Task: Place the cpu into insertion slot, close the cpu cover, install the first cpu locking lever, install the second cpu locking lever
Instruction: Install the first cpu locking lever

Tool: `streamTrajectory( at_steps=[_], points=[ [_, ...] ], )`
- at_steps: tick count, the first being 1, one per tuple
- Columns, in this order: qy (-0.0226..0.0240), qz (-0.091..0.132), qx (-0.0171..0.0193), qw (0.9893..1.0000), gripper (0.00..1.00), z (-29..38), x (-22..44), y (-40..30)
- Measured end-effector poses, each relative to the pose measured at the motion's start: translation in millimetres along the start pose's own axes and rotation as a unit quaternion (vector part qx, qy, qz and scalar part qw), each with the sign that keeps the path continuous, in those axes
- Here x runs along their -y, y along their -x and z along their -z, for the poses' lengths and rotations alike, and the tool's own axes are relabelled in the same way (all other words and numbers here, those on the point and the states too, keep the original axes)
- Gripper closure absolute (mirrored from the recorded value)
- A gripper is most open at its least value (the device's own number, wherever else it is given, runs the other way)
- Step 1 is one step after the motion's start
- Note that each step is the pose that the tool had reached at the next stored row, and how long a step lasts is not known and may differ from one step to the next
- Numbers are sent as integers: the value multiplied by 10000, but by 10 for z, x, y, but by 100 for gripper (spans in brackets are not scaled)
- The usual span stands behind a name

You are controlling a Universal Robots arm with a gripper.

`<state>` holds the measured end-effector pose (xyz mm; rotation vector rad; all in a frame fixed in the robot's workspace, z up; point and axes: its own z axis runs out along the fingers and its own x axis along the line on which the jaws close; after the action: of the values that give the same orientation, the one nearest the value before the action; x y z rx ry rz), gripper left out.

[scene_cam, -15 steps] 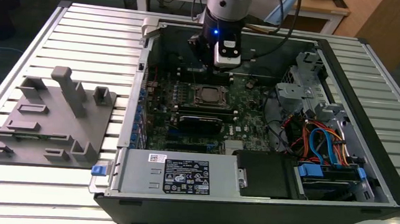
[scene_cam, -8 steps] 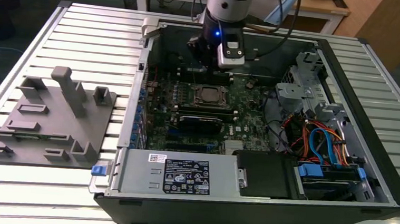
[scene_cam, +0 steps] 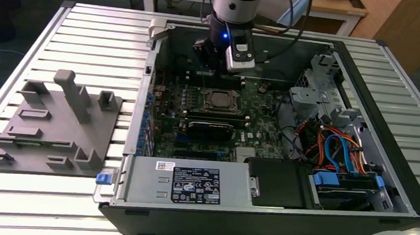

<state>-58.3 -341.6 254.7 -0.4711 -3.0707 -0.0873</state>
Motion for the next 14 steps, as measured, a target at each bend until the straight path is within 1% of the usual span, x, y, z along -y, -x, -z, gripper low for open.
streamTrajectory(
  at_steps=[3,6,8,10,14],
  points=[
    [0,38,1,10000,90,-6,10,-29],
    [-8,285,-12,9996,90,-11,10,-29],
    [-14,462,-21,9989,90,-14,10,-28],
    [-17,624,-30,9980,90,-19,10,-28],
    [-23,842,-43,9964,90,-34,11,-27]
  ],
)
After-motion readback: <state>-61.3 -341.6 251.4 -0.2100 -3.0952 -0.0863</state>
